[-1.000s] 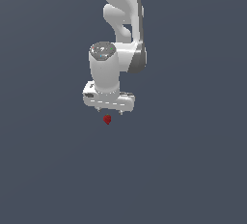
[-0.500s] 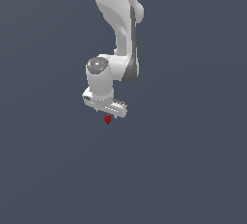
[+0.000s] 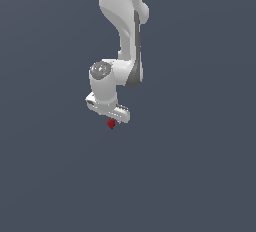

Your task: Pick up the object and move it to a goal position.

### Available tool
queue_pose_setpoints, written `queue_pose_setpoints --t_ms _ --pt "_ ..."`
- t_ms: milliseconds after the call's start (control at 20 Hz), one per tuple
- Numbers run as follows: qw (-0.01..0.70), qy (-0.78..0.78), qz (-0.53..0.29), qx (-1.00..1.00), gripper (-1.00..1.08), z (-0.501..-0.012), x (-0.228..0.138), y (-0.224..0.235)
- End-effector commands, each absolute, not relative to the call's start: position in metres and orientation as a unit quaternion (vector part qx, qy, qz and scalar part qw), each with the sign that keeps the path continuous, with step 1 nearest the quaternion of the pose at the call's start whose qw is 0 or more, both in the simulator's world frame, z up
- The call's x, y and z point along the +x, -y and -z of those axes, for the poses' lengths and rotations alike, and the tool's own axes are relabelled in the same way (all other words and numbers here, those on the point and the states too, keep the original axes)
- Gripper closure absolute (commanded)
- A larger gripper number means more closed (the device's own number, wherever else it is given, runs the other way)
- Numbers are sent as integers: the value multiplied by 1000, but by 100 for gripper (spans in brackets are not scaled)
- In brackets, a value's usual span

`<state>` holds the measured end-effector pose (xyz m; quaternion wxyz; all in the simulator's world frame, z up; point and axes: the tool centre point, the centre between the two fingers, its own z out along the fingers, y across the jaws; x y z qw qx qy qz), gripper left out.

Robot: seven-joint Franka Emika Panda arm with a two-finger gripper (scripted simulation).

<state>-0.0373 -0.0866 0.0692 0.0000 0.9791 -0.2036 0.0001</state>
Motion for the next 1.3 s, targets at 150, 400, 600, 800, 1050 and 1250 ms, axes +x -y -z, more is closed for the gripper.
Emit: queue_pose_setpoints --t_ms 150,400,600,800,1050,1250 --pt "0 205 0 979 -92 -47 -39 87" --pt "0 206 0 978 -92 -27 -39 87" --pt "0 207 0 978 -92 -23 -38 87" --pt "0 207 0 978 108 -23 -38 87" --pt "0 207 0 978 108 -23 -38 87" --pt "0 207 0 978 108 -23 -38 86"
